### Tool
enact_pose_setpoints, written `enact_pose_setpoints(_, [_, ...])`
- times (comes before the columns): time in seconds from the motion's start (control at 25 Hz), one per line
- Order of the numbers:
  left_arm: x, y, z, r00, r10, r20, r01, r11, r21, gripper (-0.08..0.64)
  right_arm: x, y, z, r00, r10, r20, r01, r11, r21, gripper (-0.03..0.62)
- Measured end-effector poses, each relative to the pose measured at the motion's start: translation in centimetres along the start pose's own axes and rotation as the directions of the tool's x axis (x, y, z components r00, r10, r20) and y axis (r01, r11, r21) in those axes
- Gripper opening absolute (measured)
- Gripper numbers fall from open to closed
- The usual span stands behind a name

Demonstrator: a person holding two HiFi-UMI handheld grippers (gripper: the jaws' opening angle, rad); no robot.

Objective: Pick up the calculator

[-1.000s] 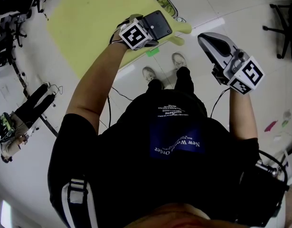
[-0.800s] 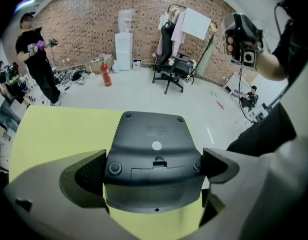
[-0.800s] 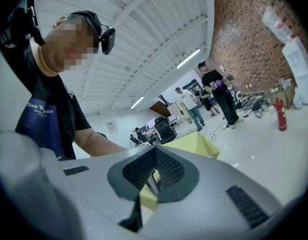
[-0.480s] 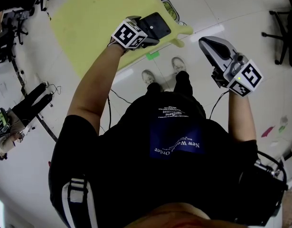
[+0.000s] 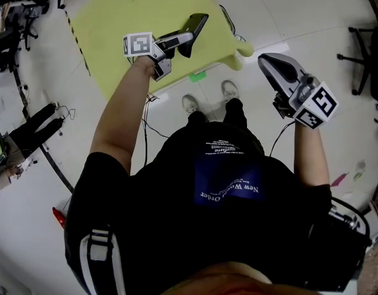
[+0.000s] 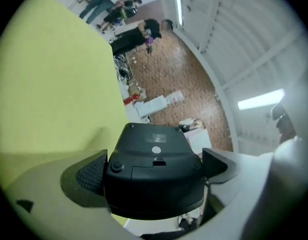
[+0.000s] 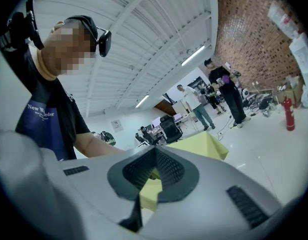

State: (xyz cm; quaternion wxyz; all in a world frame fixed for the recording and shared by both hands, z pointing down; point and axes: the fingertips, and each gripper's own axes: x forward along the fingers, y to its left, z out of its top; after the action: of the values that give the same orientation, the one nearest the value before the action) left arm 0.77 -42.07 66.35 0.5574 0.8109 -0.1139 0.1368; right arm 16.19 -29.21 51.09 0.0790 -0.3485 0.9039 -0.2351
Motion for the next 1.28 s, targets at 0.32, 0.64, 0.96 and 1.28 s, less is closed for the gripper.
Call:
enact_pose_setpoints(0.32, [-7.7,-4.7,3.3,0.887,-0.253,0.386,0.313,0.944,-0.1,0.588,3.7,2.3,1.6,0.998,0.052,-0.032,-0.053,0.998,-0.022,-0.014])
enact_pose_setpoints(0.64, [-24.5,-11.4,5.6,0.691,-0.297,0.659,0.363,0.931,0.038,0.588,11.9,9.5,6.4,0.98,0.187,-0.071,-0.192,0.978,-0.077,-0.014])
enact_pose_setpoints(0.96, [-39.5,-15.5,0.7,0.481,-0.305,0.822,0.332,0.931,0.151,0.588,20.2,18.7,8.8,0.944,0.316,-0.099,-0.327,0.936,-0.128,-0.014])
enact_pose_setpoints(1.28, [-49.1,-14.2,-4.2,0.36,-0.265,0.895,0.331,0.933,0.143,0.588,26.8,24.5,10.3,0.926,0.358,-0.119,-0.372,0.919,-0.129,-0.014])
